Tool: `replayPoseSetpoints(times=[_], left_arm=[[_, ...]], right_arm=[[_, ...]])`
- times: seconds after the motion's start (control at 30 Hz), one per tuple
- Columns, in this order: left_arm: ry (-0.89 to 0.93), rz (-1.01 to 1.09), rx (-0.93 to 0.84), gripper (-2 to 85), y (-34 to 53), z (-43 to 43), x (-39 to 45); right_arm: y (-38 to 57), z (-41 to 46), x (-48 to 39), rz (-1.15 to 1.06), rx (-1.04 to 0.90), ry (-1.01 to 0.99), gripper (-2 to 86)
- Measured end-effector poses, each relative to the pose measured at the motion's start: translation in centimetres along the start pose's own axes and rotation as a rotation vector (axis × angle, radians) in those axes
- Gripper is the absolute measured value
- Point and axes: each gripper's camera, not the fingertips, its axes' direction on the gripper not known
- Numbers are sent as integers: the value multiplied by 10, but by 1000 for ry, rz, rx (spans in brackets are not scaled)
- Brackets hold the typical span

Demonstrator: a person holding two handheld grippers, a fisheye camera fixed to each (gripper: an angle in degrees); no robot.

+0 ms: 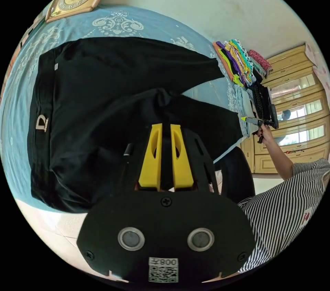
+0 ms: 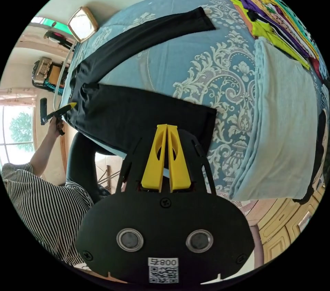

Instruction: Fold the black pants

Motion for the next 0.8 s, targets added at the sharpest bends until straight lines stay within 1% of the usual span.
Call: replayPoseSetpoints(times=[0.03,0.1,0.13,0.17,0.23,0.37,0.43,0.47,0.5,0.57,0.63,0.8], left_arm=[[-10,-9,-17,29,5,2,-3],[-85,-32,-112,15,22,13,-12],[-96,-36,-135,12,26,16,-14],[-88,-48,-87,9,32,9,-18],[-79,-68,-109,5,35,2,-23],[-165,10,-64,2,53,-33,-15],[-187,6,-97,2,64,-36,-23],[-195,-8,-155,2,72,-31,-33],[-158,-14,-108,2,81,-38,-42],[-109,-63,-107,2,90,-51,-58],[-101,-72,-56,2,102,-69,-68],[-169,-159,70,4,134,-134,-120]], right_arm=[[7,9,-17,-20,-39,21,0],[13,27,-40,-56,-117,43,-1],[18,32,-53,-60,-108,111,0],[21,28,-65,-67,-83,143,1],[19,25,-80,-61,-98,186,2],[20,20,-116,-82,-102,309,2],[22,17,-128,-85,-89,344,2],[22,15,-134,-71,-84,351,1],[22,13,-137,-60,-83,350,1],[18,6,-144,5,-103,334,1],[14,0,-155,19,-120,312,0],[3,-21,-219,-103,-40,266,1]])
